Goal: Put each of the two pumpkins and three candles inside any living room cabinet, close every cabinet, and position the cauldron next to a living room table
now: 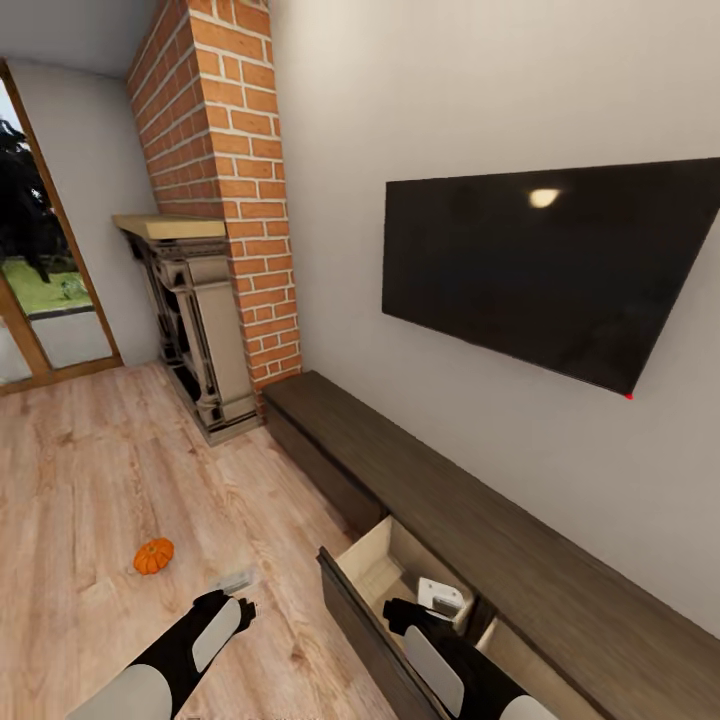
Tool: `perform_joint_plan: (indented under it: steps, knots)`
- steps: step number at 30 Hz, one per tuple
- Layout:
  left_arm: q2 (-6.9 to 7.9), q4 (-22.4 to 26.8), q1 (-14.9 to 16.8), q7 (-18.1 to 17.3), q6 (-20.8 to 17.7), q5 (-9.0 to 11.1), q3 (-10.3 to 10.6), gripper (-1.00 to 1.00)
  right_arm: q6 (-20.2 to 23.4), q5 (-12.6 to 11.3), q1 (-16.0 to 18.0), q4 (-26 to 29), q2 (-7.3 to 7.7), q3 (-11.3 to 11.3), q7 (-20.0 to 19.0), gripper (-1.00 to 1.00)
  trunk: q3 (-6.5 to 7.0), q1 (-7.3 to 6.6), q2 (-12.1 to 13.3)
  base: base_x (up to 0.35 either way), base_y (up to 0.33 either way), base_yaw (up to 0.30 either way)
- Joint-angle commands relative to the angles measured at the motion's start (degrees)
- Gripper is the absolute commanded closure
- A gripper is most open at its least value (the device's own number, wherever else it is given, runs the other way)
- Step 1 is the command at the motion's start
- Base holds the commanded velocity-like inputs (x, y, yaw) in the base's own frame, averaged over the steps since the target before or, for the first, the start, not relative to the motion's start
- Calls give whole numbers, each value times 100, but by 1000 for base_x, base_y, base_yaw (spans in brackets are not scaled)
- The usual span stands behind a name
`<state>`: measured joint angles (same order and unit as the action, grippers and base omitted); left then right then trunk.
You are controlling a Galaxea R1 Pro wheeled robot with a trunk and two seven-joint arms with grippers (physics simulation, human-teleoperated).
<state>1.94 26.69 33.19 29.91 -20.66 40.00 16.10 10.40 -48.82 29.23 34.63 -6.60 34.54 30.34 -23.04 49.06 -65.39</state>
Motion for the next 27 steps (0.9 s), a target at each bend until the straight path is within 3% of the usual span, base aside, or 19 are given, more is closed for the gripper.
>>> perform_joint_plan:
  steps: [1,21,27]
  knots:
    - [11,9,4,47,-20,34,46,-100,23,-22,5,9,3,27,43,-100,-7,0,-5,0,0,292]
    - [26,-118,4,44,194,-9,44,-100,23,-11,5,11,5,27,40,-100,-7,0,-5,-2,1,292]
    - [26,-120,4,45,194,-1,43,-100,23,-5,4,15,2,27,40,-100,-7,0,-5,-103,139,292]
